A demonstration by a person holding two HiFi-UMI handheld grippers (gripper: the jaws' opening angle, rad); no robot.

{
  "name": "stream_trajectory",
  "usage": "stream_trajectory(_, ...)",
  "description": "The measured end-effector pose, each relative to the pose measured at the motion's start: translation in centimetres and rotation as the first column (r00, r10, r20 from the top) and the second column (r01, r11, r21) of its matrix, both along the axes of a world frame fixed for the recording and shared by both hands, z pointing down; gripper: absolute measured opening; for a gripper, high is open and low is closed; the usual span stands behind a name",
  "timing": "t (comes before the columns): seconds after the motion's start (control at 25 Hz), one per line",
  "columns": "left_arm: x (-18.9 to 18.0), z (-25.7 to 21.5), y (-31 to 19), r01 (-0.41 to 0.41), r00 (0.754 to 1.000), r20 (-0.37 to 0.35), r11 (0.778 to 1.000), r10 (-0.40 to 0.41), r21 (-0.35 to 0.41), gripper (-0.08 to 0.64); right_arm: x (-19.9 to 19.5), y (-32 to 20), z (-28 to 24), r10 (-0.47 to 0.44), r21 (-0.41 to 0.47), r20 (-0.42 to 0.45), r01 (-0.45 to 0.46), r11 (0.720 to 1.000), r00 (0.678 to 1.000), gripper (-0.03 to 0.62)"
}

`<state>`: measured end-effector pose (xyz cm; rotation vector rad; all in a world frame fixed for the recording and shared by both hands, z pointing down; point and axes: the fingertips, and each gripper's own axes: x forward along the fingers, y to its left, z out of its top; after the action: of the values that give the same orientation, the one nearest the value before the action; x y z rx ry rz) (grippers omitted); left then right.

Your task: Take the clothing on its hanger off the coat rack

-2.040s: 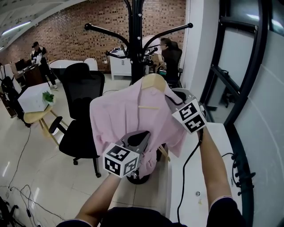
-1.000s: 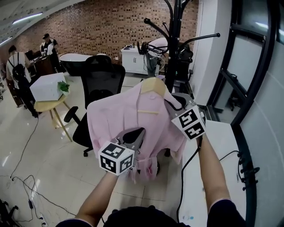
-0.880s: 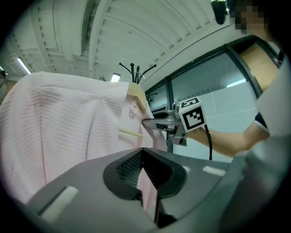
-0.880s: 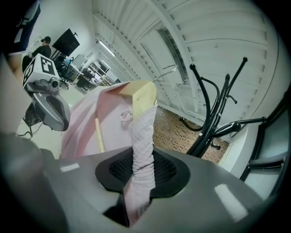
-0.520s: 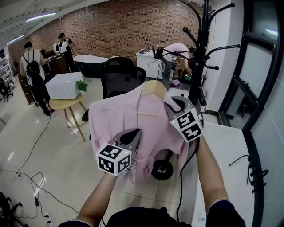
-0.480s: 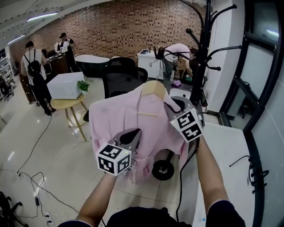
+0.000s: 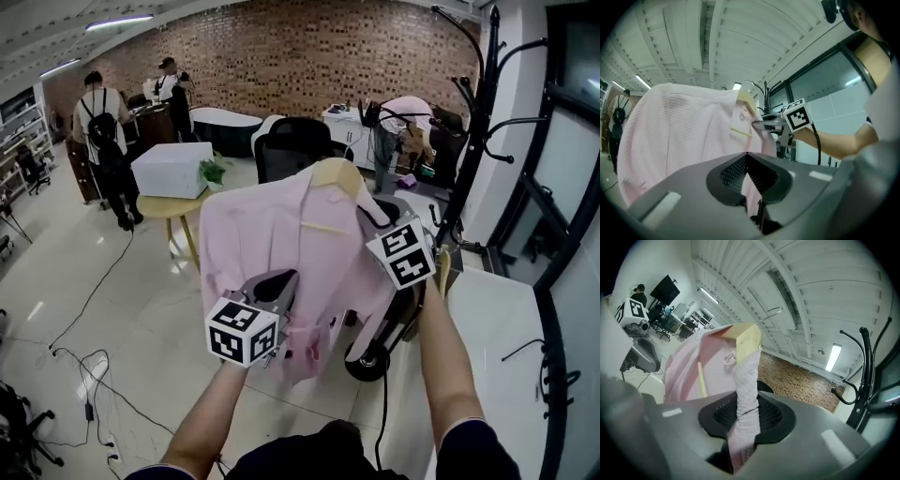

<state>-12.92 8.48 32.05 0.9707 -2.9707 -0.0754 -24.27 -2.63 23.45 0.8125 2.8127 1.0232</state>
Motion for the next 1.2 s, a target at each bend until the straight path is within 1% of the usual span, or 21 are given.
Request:
stream_trajectory(0.28, -1.0, 0.2, 4.9, 0.07, 0.997, -0.008, 0.997, -0.07, 0.021, 0.012, -2.7, 4.1, -1.8, -0.022, -0.019, 0.008, 0.022, 1.0, 1.0, 0.094)
stream_trajectory(0.44, -2.5, 0.3, 7.1, 0.107, 0.994, -0.008, 0.994, -0.106, 0.024, 0.012, -5.1, 5.9, -2.8, -0.033, -0.032, 0.027, 0.034, 0.999, 0.999, 0.094)
stream_trajectory(0.6, -4.7, 0.0, 8.2, 0.13, 0.992, -0.002, 0.991, -0.13, 0.028, 0.012, -7.8, 7.4, -3.7, -0.056, -0.029, 0.035, 0.057, 0.998, 0.998, 0.094)
stream_trajectory(0.8, -8.6, 0.9, 8.7, 0.134, 0.991, -0.023, 0.991, -0.133, 0.02, 0.012, -11.8, 8.4, -2.9, -0.068, -0.023, 0.021, 0.069, 0.997, 0.997, 0.094)
stream_trajectory(0.96, -12.6, 1.2, 9.0, 0.135, 0.991, -0.028, 0.991, -0.134, 0.022, 0.012, -15.8, 9.5, -2.2, -0.079, -0.015, 0.009, 0.079, 0.997, 0.997, 0.095)
stream_trajectory(1.2, -20.1, 1.7, 9.2, 0.153, 0.987, -0.054, 0.988, -0.151, 0.035, 0.012, -24.2, 9.5, -2.1, -0.074, -0.011, -0.001, 0.074, 0.997, 0.997, 0.095)
